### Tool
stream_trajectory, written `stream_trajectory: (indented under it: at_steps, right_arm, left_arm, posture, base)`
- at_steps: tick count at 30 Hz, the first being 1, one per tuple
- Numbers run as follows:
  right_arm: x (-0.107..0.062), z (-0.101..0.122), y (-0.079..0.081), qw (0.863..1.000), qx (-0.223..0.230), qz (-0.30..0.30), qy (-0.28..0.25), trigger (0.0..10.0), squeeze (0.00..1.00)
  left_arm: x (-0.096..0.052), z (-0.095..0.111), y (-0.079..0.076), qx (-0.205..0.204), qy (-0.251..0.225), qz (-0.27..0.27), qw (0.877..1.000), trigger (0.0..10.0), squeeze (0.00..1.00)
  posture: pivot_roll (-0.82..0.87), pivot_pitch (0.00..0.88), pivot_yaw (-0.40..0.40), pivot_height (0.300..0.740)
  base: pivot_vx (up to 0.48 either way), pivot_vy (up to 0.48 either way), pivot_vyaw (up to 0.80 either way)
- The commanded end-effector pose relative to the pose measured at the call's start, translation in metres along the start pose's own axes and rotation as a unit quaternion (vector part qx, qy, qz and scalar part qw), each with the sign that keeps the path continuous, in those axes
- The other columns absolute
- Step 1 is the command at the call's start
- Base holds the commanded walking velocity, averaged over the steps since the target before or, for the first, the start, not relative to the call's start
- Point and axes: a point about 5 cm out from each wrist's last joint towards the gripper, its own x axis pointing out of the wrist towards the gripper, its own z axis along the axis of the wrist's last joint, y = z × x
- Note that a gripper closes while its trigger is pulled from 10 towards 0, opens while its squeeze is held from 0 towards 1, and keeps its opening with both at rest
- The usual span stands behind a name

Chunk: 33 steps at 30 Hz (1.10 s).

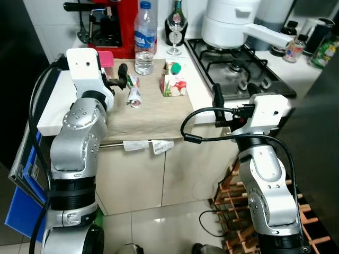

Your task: Restocking fridge

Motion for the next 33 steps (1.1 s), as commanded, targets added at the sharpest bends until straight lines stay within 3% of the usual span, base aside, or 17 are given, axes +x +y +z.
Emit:
stream_trajectory:
  at_steps: [1, 6, 9, 13, 17, 20, 23, 29, 33]
  right_arm:
    - [0.0, 0.002, 0.001, 1.0, 0.005, 0.01, 0.001, 10.0, 0.06]
    - [-0.002, 0.002, 0.0, 1.0, 0.005, 0.011, 0.011, 10.0, 0.05]
    - [-0.002, 0.001, -0.001, 1.0, 0.006, 0.012, 0.017, 10.0, 0.05]
    - [-0.001, 0.0, 0.001, 1.0, 0.007, 0.015, 0.019, 10.0, 0.05]
    - [-0.015, 0.014, -0.013, 0.999, -0.029, -0.032, -0.01, 10.0, 0.04]
    - [-0.025, 0.023, -0.018, 0.997, -0.053, -0.041, -0.033, 10.0, 0.05]
    - [-0.022, 0.03, -0.029, 0.994, -0.055, -0.067, -0.059, 10.0, 0.05]
    - [0.003, 0.027, -0.026, 0.995, -0.032, -0.068, -0.067, 10.0, 0.05]
    - [0.011, 0.021, -0.025, 0.996, -0.027, -0.062, -0.061, 10.0, 0.04]
  left_arm:
    - [0.003, 0.004, 0.002, 0.009, 0.0, 0.01, 1.0, 10.0, 0.0]
    - [0.003, 0.001, 0.008, 0.013, 0.003, 0.038, 0.999, 10.0, 0.0]
    - [0.001, 0.007, 0.014, 0.017, -0.022, 0.065, 0.998, 10.0, 0.0]
    - [0.002, 0.006, 0.014, 0.007, -0.023, 0.055, 0.998, 10.0, 0.0]
    - [-0.035, 0.012, 0.003, 0.012, -0.094, -0.028, 0.995, 10.0, 0.0]
    - [-0.061, 0.011, -0.001, 0.023, -0.123, -0.05, 0.991, 10.0, 0.0]
    - [-0.073, 0.024, -0.008, 0.002, -0.176, -0.047, 0.983, 10.0, 0.0]
    - [-0.062, 0.024, -0.031, 0.002, -0.195, -0.098, 0.976, 10.0, 0.0]
    - [-0.055, 0.025, -0.035, 0.014, -0.198, -0.105, 0.974, 10.0, 0.0]
  posture:
    - [-0.09, 0.07, 0.013, 0.74]
    - [-0.09, 0.077, 0.009, 0.74]
    - [-0.09, 0.073, 0.003, 0.74]
    - [-0.09, 0.062, 0.0, 0.74]
    - [-0.07, 0.013, -0.011, 0.74]
    - [-0.05, 0.0, -0.022, 0.74]
    - [-0.04, 0.0, -0.04, 0.74]
    - [-0.03, 0.0, -0.06, 0.74]
    - [-0.02, 0.0, -0.058, 0.74]
  base:
    - [0.0, 0.0, 0.0]
    - [0.0, 0.0, 0.0]
    - [0.0, 0.0, 0.0]
    - [0.0, 0.0, 0.0]
    - [0.0, 0.0, 0.0]
    - [0.0, 0.0, 0.0]
    - [0.0, 0.0, 0.0]
    - [0.0, 0.0, 0.0]
    - [0.147, 0.0, 0.0]
